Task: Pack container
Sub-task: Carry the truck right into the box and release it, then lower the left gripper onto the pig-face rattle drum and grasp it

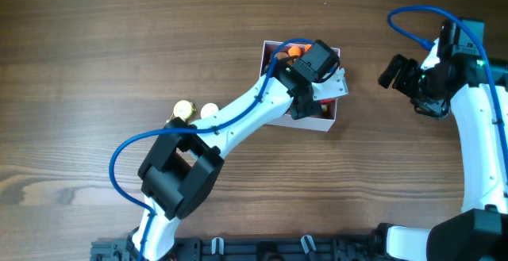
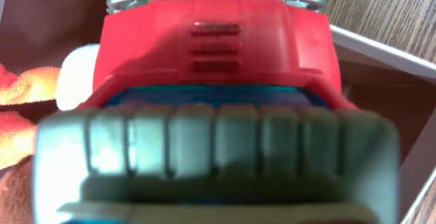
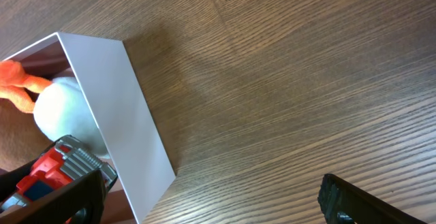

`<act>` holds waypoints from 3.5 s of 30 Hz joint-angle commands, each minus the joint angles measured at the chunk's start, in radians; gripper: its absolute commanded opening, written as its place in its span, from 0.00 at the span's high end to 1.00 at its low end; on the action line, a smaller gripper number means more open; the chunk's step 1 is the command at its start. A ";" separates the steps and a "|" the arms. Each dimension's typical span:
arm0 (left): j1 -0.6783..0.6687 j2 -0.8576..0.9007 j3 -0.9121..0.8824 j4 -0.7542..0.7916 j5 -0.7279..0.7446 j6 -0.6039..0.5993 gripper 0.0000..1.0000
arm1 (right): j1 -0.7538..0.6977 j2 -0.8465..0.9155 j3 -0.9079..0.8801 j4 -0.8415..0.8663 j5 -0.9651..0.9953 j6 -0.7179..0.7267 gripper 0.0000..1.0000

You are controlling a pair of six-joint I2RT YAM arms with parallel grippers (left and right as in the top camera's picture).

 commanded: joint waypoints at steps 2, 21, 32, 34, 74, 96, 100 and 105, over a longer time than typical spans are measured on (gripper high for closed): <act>0.001 -0.013 0.000 -0.022 -0.126 0.024 0.39 | -0.001 0.007 0.002 -0.008 0.000 -0.013 0.00; -0.007 -0.067 0.014 -0.063 -0.129 0.075 0.33 | -0.001 0.007 0.002 -0.008 -0.001 -0.012 0.00; -0.011 -0.133 0.016 -0.122 0.011 0.071 0.28 | -0.001 0.007 0.002 -0.008 -0.001 -0.012 0.00; -0.011 -0.132 0.016 -0.124 0.011 0.072 0.28 | -0.001 0.007 0.002 -0.008 -0.001 -0.012 0.00; 0.025 -0.104 0.012 -0.063 0.083 -0.274 0.49 | -0.001 0.007 0.002 -0.011 0.002 -0.010 0.00; 0.063 -0.246 0.015 -0.105 -0.325 -0.533 0.27 | -0.001 0.007 0.002 -0.019 0.002 -0.012 0.00; 0.079 -0.383 0.015 -0.244 -0.360 -0.540 0.37 | -0.001 0.007 0.002 -0.015 0.002 -0.011 0.00; 0.218 -0.410 0.001 -0.509 -0.287 -0.877 0.20 | -0.001 0.007 0.002 -0.014 0.002 -0.011 0.00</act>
